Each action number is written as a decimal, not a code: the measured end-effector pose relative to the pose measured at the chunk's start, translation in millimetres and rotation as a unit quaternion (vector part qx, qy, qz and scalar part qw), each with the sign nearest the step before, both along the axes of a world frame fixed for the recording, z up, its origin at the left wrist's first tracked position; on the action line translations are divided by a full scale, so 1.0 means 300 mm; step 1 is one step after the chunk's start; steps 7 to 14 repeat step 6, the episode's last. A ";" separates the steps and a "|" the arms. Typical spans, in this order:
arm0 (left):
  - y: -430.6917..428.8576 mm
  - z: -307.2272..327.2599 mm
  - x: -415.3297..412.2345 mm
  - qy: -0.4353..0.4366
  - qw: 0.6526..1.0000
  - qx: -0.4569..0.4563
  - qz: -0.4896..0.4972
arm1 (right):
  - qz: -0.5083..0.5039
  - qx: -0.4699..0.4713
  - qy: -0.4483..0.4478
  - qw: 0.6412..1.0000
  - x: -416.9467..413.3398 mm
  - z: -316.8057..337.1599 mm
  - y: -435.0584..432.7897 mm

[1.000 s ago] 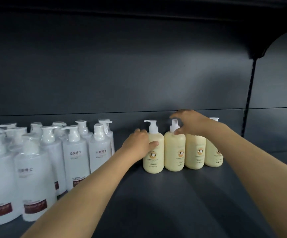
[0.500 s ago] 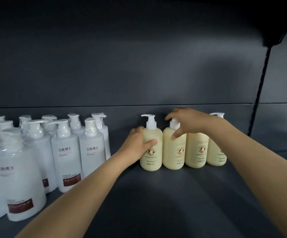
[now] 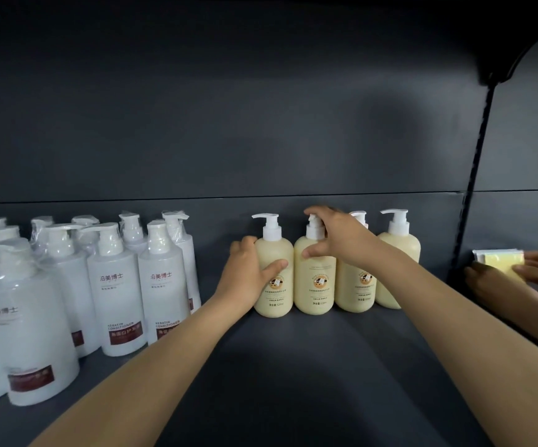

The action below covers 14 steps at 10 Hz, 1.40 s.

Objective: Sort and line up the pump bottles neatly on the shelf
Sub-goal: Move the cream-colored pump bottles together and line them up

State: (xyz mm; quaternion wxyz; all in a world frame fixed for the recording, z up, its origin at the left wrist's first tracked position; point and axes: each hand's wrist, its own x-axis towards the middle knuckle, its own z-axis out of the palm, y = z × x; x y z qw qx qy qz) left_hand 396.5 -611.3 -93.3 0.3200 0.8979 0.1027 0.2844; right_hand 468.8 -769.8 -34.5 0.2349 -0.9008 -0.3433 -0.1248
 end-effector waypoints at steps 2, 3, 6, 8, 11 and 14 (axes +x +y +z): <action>-0.002 -0.013 0.001 -0.004 1.000 -0.007 0.009 | 0.003 0.030 0.012 0.999 -0.004 -0.013 -0.004; 0.010 -0.004 0.001 0.017 1.000 0.010 0.003 | -0.002 0.027 0.016 1.000 -0.003 -0.017 0.002; -0.002 0.034 -0.142 0.123 0.976 0.178 0.027 | -0.063 -0.050 -0.044 0.996 -0.088 -0.068 -0.040; -0.002 0.034 -0.142 0.123 0.976 0.178 0.027 | -0.063 -0.050 -0.044 0.996 -0.088 -0.068 -0.040; -0.002 0.034 -0.142 0.123 0.976 0.178 0.027 | -0.063 -0.050 -0.044 0.996 -0.088 -0.068 -0.040; -0.002 0.034 -0.142 0.123 0.976 0.178 0.027 | -0.063 -0.050 -0.044 0.996 -0.088 -0.068 -0.040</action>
